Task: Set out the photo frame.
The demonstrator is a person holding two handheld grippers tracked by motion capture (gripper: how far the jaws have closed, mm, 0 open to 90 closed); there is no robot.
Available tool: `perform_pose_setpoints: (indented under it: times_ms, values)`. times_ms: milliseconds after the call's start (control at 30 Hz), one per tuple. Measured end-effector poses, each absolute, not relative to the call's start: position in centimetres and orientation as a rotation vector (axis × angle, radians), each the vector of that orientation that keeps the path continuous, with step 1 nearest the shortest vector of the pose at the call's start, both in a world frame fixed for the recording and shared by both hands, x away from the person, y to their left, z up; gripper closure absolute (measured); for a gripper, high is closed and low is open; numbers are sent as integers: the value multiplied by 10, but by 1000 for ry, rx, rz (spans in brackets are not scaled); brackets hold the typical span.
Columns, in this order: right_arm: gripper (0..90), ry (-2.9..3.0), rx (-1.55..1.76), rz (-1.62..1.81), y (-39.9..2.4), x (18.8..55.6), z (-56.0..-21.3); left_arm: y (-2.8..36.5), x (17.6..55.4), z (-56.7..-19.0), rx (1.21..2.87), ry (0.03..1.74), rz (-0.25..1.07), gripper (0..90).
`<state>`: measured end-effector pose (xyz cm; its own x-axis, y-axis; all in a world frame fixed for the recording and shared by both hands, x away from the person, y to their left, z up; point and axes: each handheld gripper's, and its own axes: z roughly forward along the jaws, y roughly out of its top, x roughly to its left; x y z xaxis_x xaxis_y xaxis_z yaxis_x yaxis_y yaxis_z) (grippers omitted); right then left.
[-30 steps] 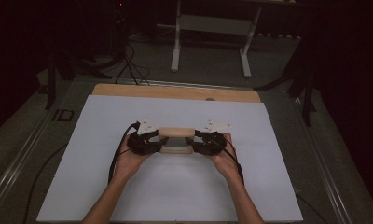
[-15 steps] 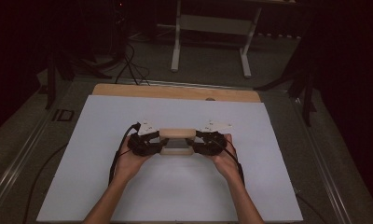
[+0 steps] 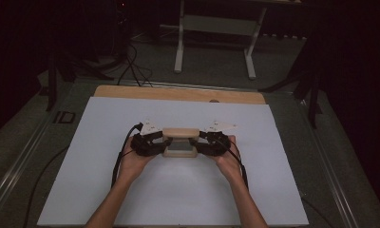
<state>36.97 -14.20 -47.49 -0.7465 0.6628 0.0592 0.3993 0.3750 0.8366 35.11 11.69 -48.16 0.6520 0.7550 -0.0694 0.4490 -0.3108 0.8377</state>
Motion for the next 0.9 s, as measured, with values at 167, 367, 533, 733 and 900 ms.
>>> perform_pose_setpoints:
  times_ms: [167,367,533,733,900]
  values:
    - [505,2349,957,1312,-141,374,-475,116,353,-483,1947,955,429,511]
    - [500,2343,967,1310,-140,376,-476,115,356,-483,1953,956,431,505]
    - [497,2343,974,1298,-139,377,-476,115,359,-484,1953,957,429,494]
    - [472,2345,979,1295,-138,380,-477,114,364,-486,1950,961,416,475]
    - [437,2351,973,1299,-138,380,-477,113,366,-489,1959,970,388,442]
